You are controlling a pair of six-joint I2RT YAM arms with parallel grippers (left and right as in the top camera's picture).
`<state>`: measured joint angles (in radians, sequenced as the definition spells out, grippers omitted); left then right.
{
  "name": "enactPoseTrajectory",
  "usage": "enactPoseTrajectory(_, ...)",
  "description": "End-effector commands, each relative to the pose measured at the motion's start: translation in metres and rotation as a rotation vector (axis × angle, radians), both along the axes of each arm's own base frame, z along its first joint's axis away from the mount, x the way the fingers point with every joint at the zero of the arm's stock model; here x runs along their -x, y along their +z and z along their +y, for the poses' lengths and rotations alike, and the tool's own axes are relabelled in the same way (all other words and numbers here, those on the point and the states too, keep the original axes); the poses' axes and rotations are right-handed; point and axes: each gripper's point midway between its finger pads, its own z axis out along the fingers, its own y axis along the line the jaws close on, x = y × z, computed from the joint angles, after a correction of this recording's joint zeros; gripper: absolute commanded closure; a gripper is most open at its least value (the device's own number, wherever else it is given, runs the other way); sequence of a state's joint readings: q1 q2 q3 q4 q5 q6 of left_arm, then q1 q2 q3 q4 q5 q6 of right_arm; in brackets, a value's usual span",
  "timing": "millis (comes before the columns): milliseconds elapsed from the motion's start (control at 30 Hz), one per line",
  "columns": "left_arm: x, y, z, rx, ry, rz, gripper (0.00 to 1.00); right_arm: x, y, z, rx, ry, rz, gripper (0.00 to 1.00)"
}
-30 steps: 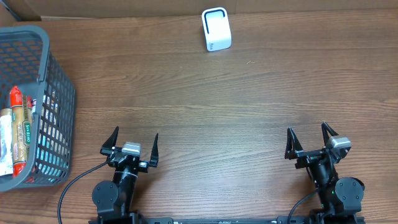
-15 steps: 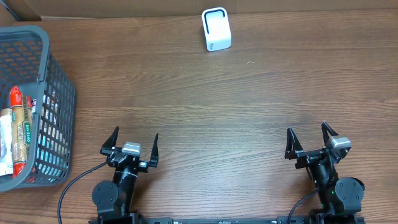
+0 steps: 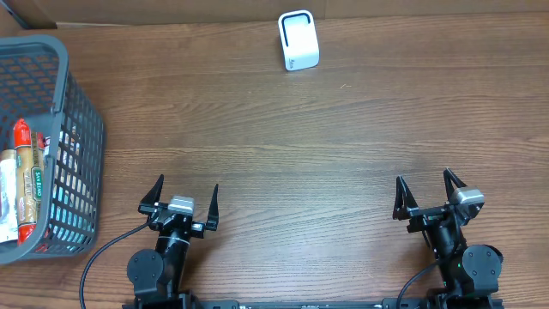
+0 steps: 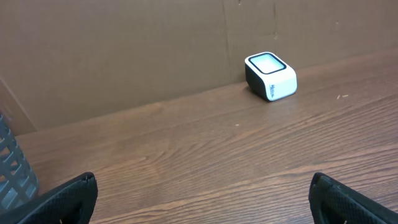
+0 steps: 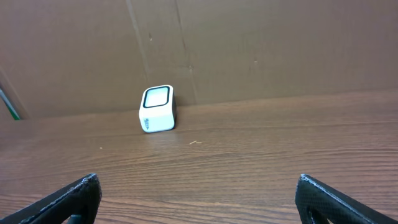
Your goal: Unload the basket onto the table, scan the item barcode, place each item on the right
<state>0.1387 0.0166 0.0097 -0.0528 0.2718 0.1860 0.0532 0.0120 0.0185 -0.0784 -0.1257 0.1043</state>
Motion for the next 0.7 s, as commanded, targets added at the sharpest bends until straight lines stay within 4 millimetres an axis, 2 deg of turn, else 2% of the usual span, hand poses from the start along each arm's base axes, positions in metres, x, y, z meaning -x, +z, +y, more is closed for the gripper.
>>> enactPoseTrajectory(0,0.0001,0.0004,0.0016,0.008,0.011,-0.007,0.00,-0.0003,-0.0025,0.0003,0.001,0.000,-0.001,0.00)
enactPoseTrajectory(667,-0.0001,0.0004,0.0027,-0.015,0.017,-0.009,0.00,-0.0003,-0.0025,0.0003,0.001,0.000,-0.001,0.00)
